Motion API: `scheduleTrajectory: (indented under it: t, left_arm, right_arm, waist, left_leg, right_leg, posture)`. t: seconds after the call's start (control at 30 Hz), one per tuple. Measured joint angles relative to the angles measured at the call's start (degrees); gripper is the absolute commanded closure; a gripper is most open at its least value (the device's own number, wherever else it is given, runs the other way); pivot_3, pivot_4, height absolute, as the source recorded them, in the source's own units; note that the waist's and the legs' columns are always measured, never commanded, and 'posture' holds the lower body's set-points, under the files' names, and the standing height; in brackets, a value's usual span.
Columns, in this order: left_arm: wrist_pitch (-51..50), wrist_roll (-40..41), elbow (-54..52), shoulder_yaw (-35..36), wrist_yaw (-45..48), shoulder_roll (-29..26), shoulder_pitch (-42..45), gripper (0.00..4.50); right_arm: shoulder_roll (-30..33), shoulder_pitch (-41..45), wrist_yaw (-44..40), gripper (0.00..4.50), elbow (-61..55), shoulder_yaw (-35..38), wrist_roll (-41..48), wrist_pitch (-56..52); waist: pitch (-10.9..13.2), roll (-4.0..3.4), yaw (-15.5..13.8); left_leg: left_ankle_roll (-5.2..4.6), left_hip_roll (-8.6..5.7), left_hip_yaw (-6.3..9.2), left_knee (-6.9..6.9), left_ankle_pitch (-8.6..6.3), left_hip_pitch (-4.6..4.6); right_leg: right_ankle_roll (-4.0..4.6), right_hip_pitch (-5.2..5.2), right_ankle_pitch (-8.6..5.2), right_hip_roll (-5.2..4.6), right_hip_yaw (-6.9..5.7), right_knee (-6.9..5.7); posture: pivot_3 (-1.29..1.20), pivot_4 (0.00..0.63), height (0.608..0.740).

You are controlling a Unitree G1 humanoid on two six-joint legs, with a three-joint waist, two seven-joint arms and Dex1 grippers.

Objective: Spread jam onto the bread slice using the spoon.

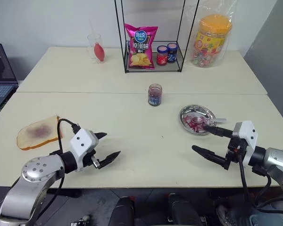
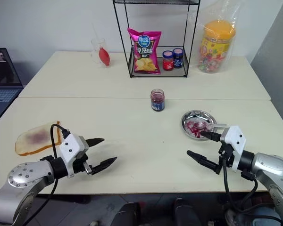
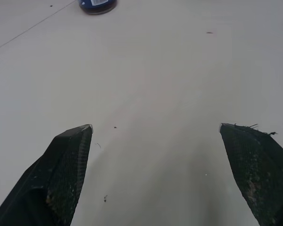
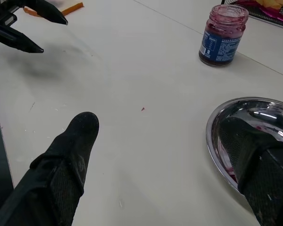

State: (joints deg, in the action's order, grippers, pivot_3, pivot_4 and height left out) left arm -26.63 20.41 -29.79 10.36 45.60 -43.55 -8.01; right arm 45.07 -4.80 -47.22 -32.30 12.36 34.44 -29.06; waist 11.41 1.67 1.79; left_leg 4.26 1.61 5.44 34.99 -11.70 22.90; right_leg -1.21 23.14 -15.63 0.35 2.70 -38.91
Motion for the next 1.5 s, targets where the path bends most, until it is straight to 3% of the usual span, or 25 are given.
scheduleTrajectory:
  t: [0.6, 0.83, 0.97, 1.07, 1.17, 1.3, 1.5]
  left_arm:
    - [4.1, -1.1, 2.0, -2.2, 0.0, 1.5, 3.0, 0.00]
    - [6.3, -2.3, 2.3, -2.6, -1.7, 4.3, 1.0, 0.00]
    - [6.1, -2.4, 2.3, -1.4, -6.6, 8.7, 0.8, 0.00]
    - [5.8, -2.4, 2.2, 2.9, -12.8, 13.2, 0.3, 0.00]
    - [4.4, -0.5, 3.9, 14.2, -25.0, 20.5, 3.2, 0.00]
    - [0.7, 2.0, 9.0, 28.1, -35.6, 21.8, 4.5, 0.00]
    - [-3.5, 5.9, 16.6, 34.7, -39.7, 21.4, 5.4, 0.00]
  right_arm:
    - [-0.6, -0.4, -0.1, 0.02, -0.7, -0.4, -1.7, 0.2]
    - [-1.0, -0.1, -0.1, 0.02, -0.7, -2.1, -2.0, 0.8]
    - [-1.1, 1.2, -0.1, 0.02, -0.7, -2.6, -2.3, 1.0]
    - [-1.7, 2.4, -0.1, 0.02, -0.6, -4.2, -2.4, 1.1]
    - [-4.3, 7.7, 0.6, 0.02, 0.7, -8.4, -3.4, 1.0]
    - [-7.1, 16.1, 2.4, 0.02, 1.3, -12.1, -3.1, -2.6]
    - [-12.3, 32.5, 5.7, 0.02, 4.2, -20.6, -3.6, -10.6]
  waist:
    - [0.0, 0.01, 0.0]
    - [0.0, 0.01, 0.0]
    - [0.0, 0.02, 0.0]
    - [0.0, 0.03, 0.0]
    - [0.0, 0.04, 0.3]
    - [0.0, 0.05, 0.3]
    - [-0.1, 0.26, -0.1]
  left_leg:
    - [0.00, 0.00, -0.03, 0.00, 0.00, -0.01]
    - [0.00, 0.00, -0.03, 0.00, 0.00, -0.01]
    - [0.00, 0.00, -0.04, 0.05, 0.00, -0.01]
    - [0.00, 0.01, -0.02, 0.06, 0.00, -0.02]
    - [0.00, 0.09, -0.02, 0.09, 0.00, -0.08]
    - [0.00, 0.09, 0.00, 0.09, 0.01, -0.08]
    - [0.03, 0.06, 0.09, 0.14, 0.02, -0.03]
  right_leg:
    - [-0.09, 0.00, 0.05, 0.00, 0.02, -0.01]
    - [-0.11, 0.00, 0.07, 0.00, 0.03, -0.01]
    - [-0.16, -0.01, 0.10, 0.00, 0.05, -0.02]
    - [-0.21, -0.02, 0.13, 0.00, 0.03, -0.05]
    - [-0.29, -0.02, 0.28, 0.05, -0.01, -0.09]
    - [-0.29, -0.02, 0.30, 0.09, -0.01, -0.09]
    - [-0.28, -0.01, 0.37, 0.07, -0.10, -0.06]
  posture:
    - [0.00, 0.150, 0.740]
    - [0.00, 0.150, 0.740]
    - [0.00, 0.150, 0.740]
    - [0.00, 0.150, 0.740]
    - [0.00, 0.150, 0.740]
    - [0.00, 0.150, 0.740]
    - [0.00, 0.150, 0.740]
